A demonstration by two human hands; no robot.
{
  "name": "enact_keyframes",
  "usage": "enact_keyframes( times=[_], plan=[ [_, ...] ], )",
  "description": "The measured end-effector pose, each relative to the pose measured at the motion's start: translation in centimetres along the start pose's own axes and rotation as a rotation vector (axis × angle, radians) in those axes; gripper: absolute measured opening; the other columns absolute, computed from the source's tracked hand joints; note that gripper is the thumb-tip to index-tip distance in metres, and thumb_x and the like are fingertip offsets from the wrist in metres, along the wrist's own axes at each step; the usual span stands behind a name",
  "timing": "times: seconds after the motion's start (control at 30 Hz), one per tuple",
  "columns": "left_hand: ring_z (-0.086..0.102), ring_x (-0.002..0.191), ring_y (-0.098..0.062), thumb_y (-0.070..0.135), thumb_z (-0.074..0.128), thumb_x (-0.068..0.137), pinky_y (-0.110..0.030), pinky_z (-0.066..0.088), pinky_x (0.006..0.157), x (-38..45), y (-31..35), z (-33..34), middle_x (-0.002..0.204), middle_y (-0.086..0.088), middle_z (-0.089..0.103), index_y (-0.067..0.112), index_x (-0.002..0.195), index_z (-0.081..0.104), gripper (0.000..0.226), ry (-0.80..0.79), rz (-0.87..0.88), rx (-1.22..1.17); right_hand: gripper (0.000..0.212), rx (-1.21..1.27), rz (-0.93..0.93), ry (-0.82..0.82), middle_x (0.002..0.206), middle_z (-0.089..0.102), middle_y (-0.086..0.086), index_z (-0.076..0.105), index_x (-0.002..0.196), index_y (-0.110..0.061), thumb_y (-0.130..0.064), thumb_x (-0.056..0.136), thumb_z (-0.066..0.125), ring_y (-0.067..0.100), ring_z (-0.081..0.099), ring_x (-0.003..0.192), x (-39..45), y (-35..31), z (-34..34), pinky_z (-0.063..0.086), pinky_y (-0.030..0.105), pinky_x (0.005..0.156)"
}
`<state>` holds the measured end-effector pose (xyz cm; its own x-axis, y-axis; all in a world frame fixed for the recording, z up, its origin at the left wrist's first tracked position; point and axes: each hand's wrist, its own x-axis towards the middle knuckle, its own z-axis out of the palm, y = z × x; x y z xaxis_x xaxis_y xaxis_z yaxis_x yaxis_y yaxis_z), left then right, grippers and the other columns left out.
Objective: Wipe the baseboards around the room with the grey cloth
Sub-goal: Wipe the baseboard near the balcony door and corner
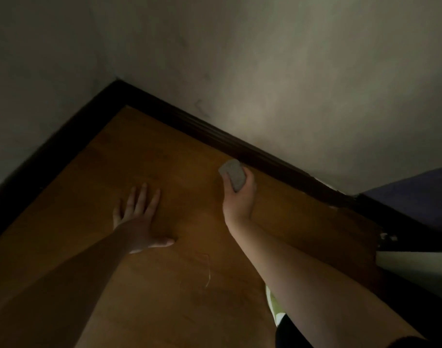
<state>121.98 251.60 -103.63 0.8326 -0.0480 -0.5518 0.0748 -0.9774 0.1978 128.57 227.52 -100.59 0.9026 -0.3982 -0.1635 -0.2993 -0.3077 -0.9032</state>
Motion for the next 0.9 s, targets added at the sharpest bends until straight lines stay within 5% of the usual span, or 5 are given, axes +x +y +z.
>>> enact_keyframes(
  times=[0.2, 0.6, 0.9],
  plan=[
    [-0.048, 0.134, -0.022, 0.101, 0.048, 0.043, -0.059, -0.014, 0.114, -0.3, -0.1, -0.1, 0.143, 0.008, -0.056, 0.044, 0.138, -0.044, 0.144, -0.026, 0.011, -0.022, 0.056, -0.077, -0.104, -0.187, 0.117, 0.046, -0.012, 0.044, 0.139, -0.027, -0.048, 0.091, 0.064, -0.002, 0.048, 0.094, -0.4, -3.9, 7.9, 0.039, 0.008, 0.066],
    [-0.057, 0.127, -0.02, 0.097, 0.057, 0.043, -0.05, -0.043, 0.095, 0.2, -0.3, 0.4, 0.142, 0.005, -0.058, 0.042, 0.139, -0.043, 0.149, -0.038, -0.02, -0.016, 0.044, -0.07, -0.077, -0.405, 0.126, 0.055, 0.006, 0.044, 0.132, -0.016, -0.03, 0.094, 0.063, 0.021, 0.06, 0.106, 3.1, -10.9, 19.3, 0.053, 0.042, 0.089],
    [-0.056, 0.128, -0.021, 0.093, 0.061, 0.049, -0.053, -0.041, 0.098, 0.2, -0.5, 0.9, 0.14, 0.005, -0.059, 0.042, 0.139, -0.043, 0.148, -0.018, 0.009, -0.024, 0.047, -0.127, -0.03, -0.445, 0.134, 0.049, 0.013, 0.039, 0.137, -0.014, -0.032, 0.098, 0.057, 0.031, 0.055, 0.115, 3.5, -13.2, 26.8, 0.049, 0.043, 0.091]
  ],
)
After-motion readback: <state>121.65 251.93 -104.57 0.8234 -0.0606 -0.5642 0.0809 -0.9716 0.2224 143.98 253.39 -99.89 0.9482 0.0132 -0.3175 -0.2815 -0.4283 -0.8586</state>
